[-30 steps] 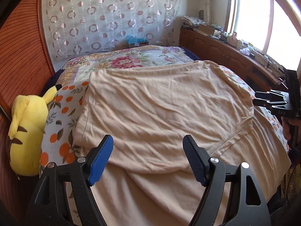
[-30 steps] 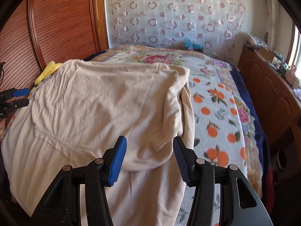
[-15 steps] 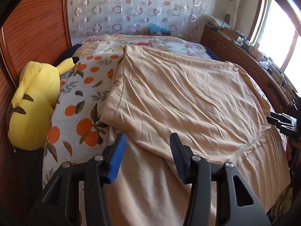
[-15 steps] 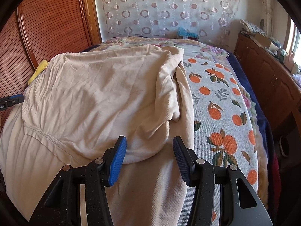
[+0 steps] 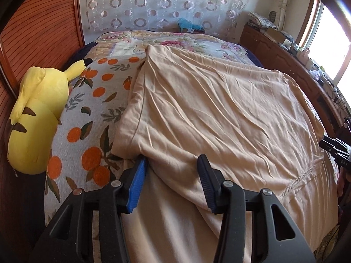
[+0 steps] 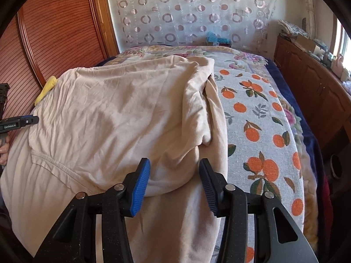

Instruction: Fold small clothes

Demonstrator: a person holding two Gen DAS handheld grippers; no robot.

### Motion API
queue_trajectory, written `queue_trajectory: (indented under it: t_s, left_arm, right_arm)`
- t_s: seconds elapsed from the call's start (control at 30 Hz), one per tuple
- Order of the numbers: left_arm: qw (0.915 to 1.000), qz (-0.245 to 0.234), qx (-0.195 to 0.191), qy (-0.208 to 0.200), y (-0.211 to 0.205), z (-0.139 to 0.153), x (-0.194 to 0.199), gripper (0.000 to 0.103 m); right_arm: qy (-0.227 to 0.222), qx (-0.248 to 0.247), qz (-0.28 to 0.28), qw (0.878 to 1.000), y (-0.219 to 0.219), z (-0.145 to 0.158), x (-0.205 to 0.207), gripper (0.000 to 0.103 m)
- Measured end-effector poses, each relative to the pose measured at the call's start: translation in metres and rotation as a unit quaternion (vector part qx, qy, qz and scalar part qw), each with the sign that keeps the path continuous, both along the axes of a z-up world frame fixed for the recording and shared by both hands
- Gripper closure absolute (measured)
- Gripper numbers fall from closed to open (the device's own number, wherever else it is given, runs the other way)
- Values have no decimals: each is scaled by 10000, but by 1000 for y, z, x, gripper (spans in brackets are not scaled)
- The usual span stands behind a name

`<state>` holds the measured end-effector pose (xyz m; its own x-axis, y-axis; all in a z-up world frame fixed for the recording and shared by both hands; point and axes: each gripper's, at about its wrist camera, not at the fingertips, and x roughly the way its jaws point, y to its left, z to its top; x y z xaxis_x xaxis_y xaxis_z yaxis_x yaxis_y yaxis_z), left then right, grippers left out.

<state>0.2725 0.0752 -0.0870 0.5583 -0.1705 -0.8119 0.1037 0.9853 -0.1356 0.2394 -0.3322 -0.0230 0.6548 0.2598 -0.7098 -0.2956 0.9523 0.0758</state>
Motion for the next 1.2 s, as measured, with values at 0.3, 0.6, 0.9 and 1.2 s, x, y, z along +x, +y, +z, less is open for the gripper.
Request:
queue_trajectory:
  t_s: [0.3, 0.6, 0.9, 1.2]
  left_arm:
    - [9998, 57, 46, -205, 7, 6, -1, 98]
    - [9958, -116, -154, -894, 12, 53, -44, 98]
    - [9885, -377, -279, -1441, 10, 100, -93, 99]
    - [9819, -475, -398, -1788, 24, 132, -158, 99]
  right_arm:
    - [-126, -106, 233, 9996, 8, 2, -5, 99]
    - [-724, 131, 289, 9969, -9, 41, -42, 100]
    - [-1118, 205, 467, 9924, -16, 74, -99, 100]
    - [-1180, 105, 734, 9902, -27, 92, -171, 100]
